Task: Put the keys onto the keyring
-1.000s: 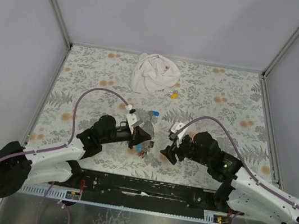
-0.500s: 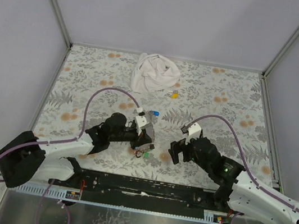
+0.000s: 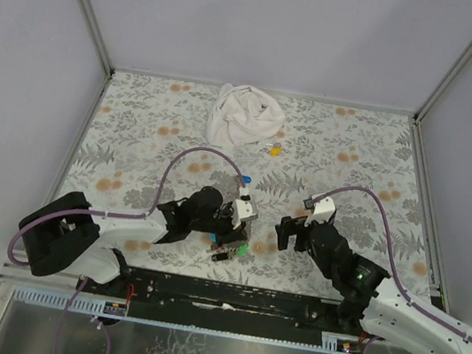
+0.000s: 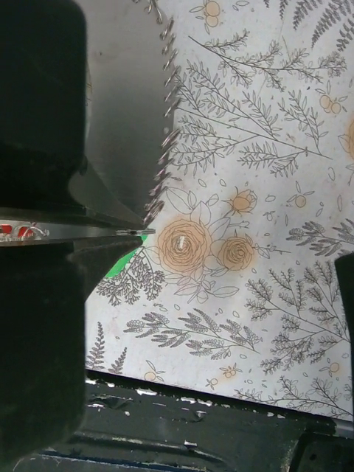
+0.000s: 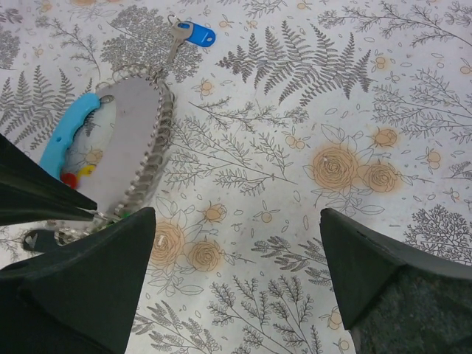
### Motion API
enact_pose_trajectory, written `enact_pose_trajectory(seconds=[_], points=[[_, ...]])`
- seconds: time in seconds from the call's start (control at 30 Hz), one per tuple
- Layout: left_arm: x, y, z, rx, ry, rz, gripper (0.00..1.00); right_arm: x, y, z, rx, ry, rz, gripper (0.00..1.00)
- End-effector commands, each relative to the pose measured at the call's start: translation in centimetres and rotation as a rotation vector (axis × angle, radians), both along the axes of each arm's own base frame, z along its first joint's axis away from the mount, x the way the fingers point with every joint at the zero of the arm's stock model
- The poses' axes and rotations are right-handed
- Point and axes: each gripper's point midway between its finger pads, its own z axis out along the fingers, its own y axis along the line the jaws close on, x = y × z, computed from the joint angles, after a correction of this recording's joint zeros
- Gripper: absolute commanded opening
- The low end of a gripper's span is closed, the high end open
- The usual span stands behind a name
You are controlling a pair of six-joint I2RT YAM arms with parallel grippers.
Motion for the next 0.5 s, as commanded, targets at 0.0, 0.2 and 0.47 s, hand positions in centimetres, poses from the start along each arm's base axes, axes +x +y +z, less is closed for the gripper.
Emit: enact_pose_trajectory(seconds=[0.0, 0.2, 0.47], points=[[0.2, -1.0, 0.8, 0.007, -0.086, -0.043, 0.09, 1.1, 0.2, 1.8, 0.065, -0.081, -0.041, 0.99], [0.3, -1.7, 2.1, -0.049, -0.075, -0.014, 0.28, 0.8, 0.7, 0.7, -0.004, -0.065, 0.020, 0.99], [2.6, 1.2, 4.3, -0.114, -0.047, 0.289, 0.38, -0.6, 3.4, -1.4, -0.083, 0.024, 0.215, 1.00]])
